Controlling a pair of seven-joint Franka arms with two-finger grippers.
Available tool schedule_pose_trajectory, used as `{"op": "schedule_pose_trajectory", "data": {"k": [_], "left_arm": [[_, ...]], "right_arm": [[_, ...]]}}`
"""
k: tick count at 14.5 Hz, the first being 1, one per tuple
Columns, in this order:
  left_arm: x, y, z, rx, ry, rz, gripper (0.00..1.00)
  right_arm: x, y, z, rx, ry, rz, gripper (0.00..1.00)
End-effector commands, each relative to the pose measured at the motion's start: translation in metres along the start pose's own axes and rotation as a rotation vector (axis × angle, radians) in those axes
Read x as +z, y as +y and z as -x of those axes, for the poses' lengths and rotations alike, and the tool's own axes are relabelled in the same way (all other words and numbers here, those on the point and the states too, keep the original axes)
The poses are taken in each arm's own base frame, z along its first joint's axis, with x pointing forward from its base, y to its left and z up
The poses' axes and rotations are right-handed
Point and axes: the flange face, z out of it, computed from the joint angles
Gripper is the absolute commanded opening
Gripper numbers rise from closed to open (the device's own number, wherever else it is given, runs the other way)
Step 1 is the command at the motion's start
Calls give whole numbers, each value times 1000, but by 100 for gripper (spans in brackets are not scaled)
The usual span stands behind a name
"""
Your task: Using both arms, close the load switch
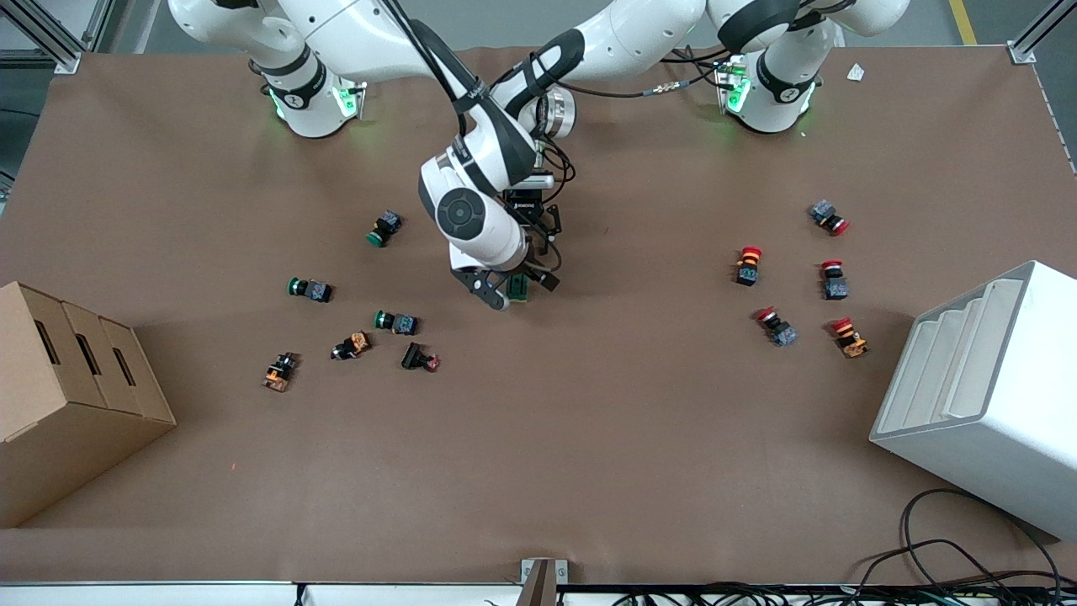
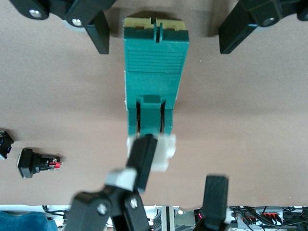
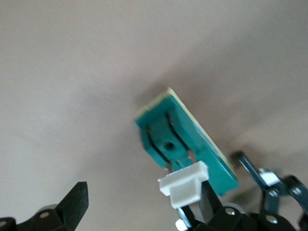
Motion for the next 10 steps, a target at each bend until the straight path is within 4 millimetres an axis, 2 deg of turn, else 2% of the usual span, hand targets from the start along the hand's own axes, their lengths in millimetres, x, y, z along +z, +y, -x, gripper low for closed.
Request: {"op": "schedule_pose_trajectory", "data": {"k": [1, 5, 10], "left_arm": [[8, -4, 19, -6, -29, 2, 100], [8, -4, 19, -6, -29, 2, 100], [10, -3, 15, -12, -25, 0, 100]], "right_arm": [[3, -14, -8, -6, 6, -44, 100], [1, -21, -16, -4, 12, -58, 100], [9, -17, -33, -38, 16, -48, 100]]}}
